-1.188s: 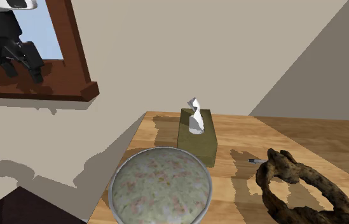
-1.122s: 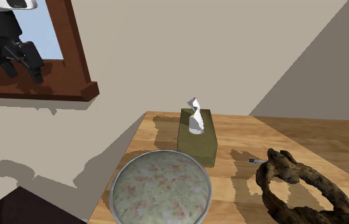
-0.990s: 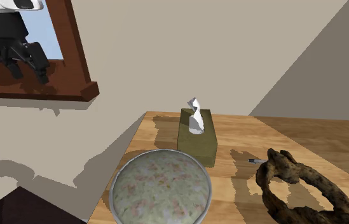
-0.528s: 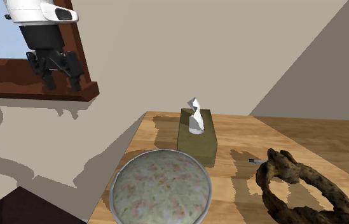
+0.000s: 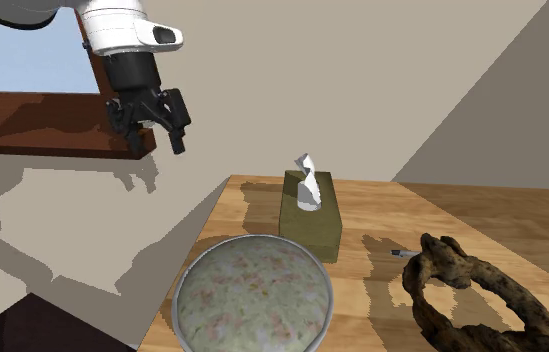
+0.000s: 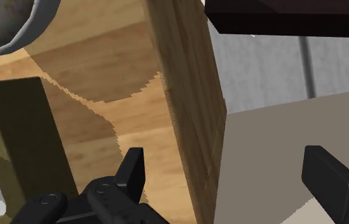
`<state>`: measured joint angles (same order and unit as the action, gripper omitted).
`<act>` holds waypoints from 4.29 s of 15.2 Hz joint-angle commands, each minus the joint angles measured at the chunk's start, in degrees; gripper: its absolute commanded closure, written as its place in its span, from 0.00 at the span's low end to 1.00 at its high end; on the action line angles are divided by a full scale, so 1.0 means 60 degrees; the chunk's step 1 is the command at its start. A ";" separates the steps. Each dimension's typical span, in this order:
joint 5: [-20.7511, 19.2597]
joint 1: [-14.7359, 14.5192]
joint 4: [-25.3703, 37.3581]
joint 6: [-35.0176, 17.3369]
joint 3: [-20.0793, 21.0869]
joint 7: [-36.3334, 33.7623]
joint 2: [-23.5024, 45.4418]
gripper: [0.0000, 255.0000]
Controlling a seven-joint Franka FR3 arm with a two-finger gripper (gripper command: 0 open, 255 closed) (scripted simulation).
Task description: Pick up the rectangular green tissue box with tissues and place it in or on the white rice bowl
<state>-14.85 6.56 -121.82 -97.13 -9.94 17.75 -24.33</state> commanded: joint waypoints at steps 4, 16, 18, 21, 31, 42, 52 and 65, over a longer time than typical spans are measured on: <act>-0.0896 0.0355 0.0889 -0.0239 -0.0372 0.0503 0.1221 0.00; -0.2527 0.1150 0.3945 -0.0670 -0.1207 0.1630 0.4511 0.00; -0.2718 0.1294 0.4612 -0.0697 -0.1342 0.1841 0.5115 0.00; -0.2788 0.1404 0.4629 -0.0941 -0.1431 0.1890 0.5317 0.00; -0.2832 0.1585 0.4114 -0.1602 -0.1560 0.1841 0.5385 0.00; -0.2830 0.1582 0.4122 -0.1599 -0.1556 0.1833 0.5395 1.00; -0.2708 0.1561 0.5074 -0.0756 -0.1546 0.2329 0.5378 1.00; -0.2488 0.1579 0.7073 0.0692 -0.1555 0.3206 0.5705 1.00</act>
<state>-29.97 15.96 -80.67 -93.72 -19.24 36.47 9.48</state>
